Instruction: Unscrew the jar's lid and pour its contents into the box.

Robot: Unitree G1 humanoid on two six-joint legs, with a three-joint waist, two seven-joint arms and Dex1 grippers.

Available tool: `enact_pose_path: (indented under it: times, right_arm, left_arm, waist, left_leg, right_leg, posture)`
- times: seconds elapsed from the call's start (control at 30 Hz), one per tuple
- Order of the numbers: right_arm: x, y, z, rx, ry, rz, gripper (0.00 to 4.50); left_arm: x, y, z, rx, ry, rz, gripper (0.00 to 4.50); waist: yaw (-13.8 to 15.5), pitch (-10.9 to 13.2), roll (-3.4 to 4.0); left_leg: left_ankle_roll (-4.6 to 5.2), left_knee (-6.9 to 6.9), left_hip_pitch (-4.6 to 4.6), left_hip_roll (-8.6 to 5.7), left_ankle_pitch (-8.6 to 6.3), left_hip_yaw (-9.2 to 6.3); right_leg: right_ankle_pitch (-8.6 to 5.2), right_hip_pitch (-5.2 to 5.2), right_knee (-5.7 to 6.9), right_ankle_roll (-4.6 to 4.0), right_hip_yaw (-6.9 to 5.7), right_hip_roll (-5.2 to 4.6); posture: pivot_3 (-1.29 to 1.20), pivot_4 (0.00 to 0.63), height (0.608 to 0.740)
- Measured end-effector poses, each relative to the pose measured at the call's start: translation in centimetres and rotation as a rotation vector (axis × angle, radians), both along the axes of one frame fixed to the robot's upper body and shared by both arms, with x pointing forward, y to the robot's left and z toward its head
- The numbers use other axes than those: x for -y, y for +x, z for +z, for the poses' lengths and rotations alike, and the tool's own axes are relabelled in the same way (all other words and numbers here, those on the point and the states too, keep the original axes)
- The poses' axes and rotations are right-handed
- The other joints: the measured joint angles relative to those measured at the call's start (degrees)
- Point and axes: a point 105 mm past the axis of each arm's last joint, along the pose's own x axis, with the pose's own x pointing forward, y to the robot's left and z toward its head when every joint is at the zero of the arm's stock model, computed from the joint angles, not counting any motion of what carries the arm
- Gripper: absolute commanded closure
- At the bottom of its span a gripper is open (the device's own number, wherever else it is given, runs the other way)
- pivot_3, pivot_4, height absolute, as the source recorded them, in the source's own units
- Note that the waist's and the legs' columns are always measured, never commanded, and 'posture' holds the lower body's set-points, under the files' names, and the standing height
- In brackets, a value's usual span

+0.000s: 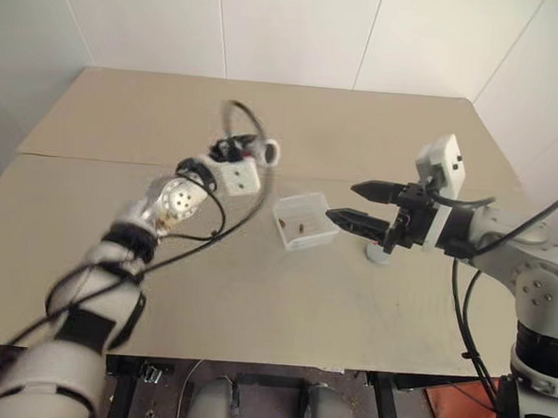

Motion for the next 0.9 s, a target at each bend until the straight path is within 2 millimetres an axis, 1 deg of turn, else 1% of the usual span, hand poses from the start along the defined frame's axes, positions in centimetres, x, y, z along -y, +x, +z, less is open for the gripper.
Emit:
enact_pose_path:
  times: [0.03, 0.07, 0.13, 0.2, 0.23, 0.27, 0.37, 0.4, 0.47, 0.5, 0.57, 0.7, 0.8, 0.9]
  right_arm:
    - [-0.1, 0.0, 0.0, 0.001, 0.000, 0.002, 0.05]
    - [-0.1, 0.1, -0.1, 0.002, -0.001, 0.003, 0.05]
    - [-0.2, 0.1, -0.1, 0.003, -0.001, 0.003, 0.05]
    - [-0.4, 0.2, -0.3, -0.005, 0.001, 0.005, 0.05]
    - [-0.4, 0.3, -0.4, -0.008, 0.005, 0.004, 0.05]
    - [-0.4, 0.4, -0.4, -0.012, 0.009, -0.001, 0.05]
    - [-0.6, 0.4, -0.2, -0.004, 0.013, 0.001, 0.05]
    - [-0.6, 0.4, -0.2, -0.004, 0.014, 0.002, 0.05]
    - [-0.6, 0.4, -0.1, -0.004, 0.015, 0.004, 0.05]
    - [-0.6, 0.4, -0.1, -0.004, 0.015, 0.003, 0.00]
    - [-0.7, 0.4, -0.1, -0.006, 0.018, 0.008, 0.00]
    - [-0.8, 0.3, -0.1, -0.008, 0.022, 0.018, 0.00]
    - [-0.8, 0.2, -0.1, -0.008, 0.020, 0.021, 0.00]
    - [-0.8, 0.1, -0.4, -0.015, 0.010, 0.035, 0.00]
  left_arm:
    - [-0.4, -0.4, -0.8, -0.114, -0.122, -0.011, 2.59]
    - [-0.7, -0.9, -1.1, -0.203, -0.230, -0.025, 2.59]
    - [-1.2, -1.4, -1.0, -0.318, -0.383, -0.039, 2.59]
    - [-1.5, -2.0, -0.9, -0.393, -0.512, -0.042, 2.59]
    - [-1.6, -2.2, -1.2, -0.420, -0.544, -0.040, 2.59]
    - [-1.5, -2.5, -1.9, -0.456, -0.581, -0.034, 2.59]
    - [-1.4, -3.0, -4.2, -0.550, -0.659, -0.007, 2.59]
    - [-1.5, -3.2, -4.7, -0.555, -0.666, -0.001, 2.59]
    - [-1.7, -3.3, -4.9, -0.533, -0.667, 0.001, 2.59]
    - [-1.8, -3.5, -5.0, -0.520, -0.667, 0.002, 1.87]
    - [-1.9, -3.7, -5.5, -0.506, -0.653, 0.010, 1.39]
    - [-2.4, -4.4, -7.0, -0.515, -0.632, 0.026, 0.06]
    - [-3.3, -5.9, -7.6, -0.511, -0.609, 0.026, 0.02]
    - [-5.3, -8.1, -7.7, -0.504, -0.613, 0.025, 0.02]
  waist:
    - [0.1, 0.0, 0.00]
    - [0.0, 0.0, 0.00]
    - [0.1, 0.0, 0.00]
    - [0.2, 0.0, 0.00]
    - [0.2, 0.0, 0.00]
    - [0.2, 0.0, 0.01]
    - [0.2, 0.0, 0.01]
    - [0.2, 0.0, 0.01]
    - [0.3, 0.0, 0.02]
    - [0.3, 0.0, 0.02]
    - [0.3, 0.0, 0.02]
    - [0.3, 0.0, 0.02]
    - [0.1, 0.0, 0.02]
    - [0.0, 0.0, 0.02]
  left_leg:
    - [0.01, 0.08, -0.06, -0.02, -0.01, -0.04]
    - [0.04, 0.13, -0.07, -0.06, -0.02, -0.08]
    - [0.22, 0.18, -0.03, -0.10, -0.13, -0.31]
    - [0.28, 0.18, 0.23, -0.14, -0.17, -0.47]
    - [0.28, 0.16, 0.39, -0.15, -0.17, -0.49]
    - [0.31, 0.14, 0.65, -0.15, -0.19, -0.49]
    - [0.31, 0.15, 0.77, -0.15, -0.19, -0.55]
    - [0.31, 0.14, 0.79, -0.15, -0.19, -0.55]
    - [0.29, 0.13, 0.84, -0.15, -0.18, -0.55]
    - [0.29, 0.12, 0.85, -0.15, -0.18, -0.54]
    - [0.30, 0.12, 0.86, -0.15, -0.18, -0.53]
    - [0.30, 0.09, 0.86, -0.14, -0.18, -0.53]
    - [0.30, 0.04, 0.86, -0.13, -0.19, -0.53]
    - [0.30, -0.05, 0.87, -0.05, -0.19, -0.55]
  right_leg:
    - [0.02, 0.00, 0.01, 0.03, 0.00, 0.01]
    - [0.03, 0.00, 0.01, 0.05, 0.00, 0.02]
    - [0.05, 0.07, -0.04, 0.08, 0.00, 0.02]
    - [0.05, 0.32, -0.14, 0.08, 0.01, 0.02]
    - [0.05, 0.48, -0.17, 0.08, 0.01, 0.02]
    - [0.04, 0.77, -0.25, 0.09, 0.00, 0.02]
    - [0.05, 0.88, -0.26, 0.07, -0.02, 0.02]
    - [0.05, 0.88, -0.23, 0.07, -0.02, 0.03]
    - [0.05, 0.89, -0.22, 0.06, 0.00, 0.04]
    - [0.05, 0.91, -0.22, 0.06, 0.00, 0.04]
    - [0.05, 0.90, -0.23, 0.05, 0.03, 0.04]
    - [0.06, 0.89, -0.24, 0.05, 0.03, 0.04]
    - [0.06, 0.87, -0.27, 0.05, 0.07, 0.03]
    - [0.05, 0.84, -0.28, 0.04, 0.08, 0.01]
  posture:
    - [0.00, 0.150, 0.740]
    - [0.00, 0.150, 0.740]
    - [0.00, 0.150, 0.740]
    - [0.00, 0.150, 0.740]
    - [0.00, 0.150, 0.740]
    - [0.00, 0.150, 0.740]
    - [0.00, 0.150, 0.740]
    - [0.00, 0.150, 0.740]
    - [0.00, 0.150, 0.740]
    - [0.00, 0.150, 0.740]
    - [0.00, 0.150, 0.740]
    - [0.00, 0.150, 0.740]
    - [0.00, 0.150, 0.740]
    - [0.00, 0.150, 0.740]
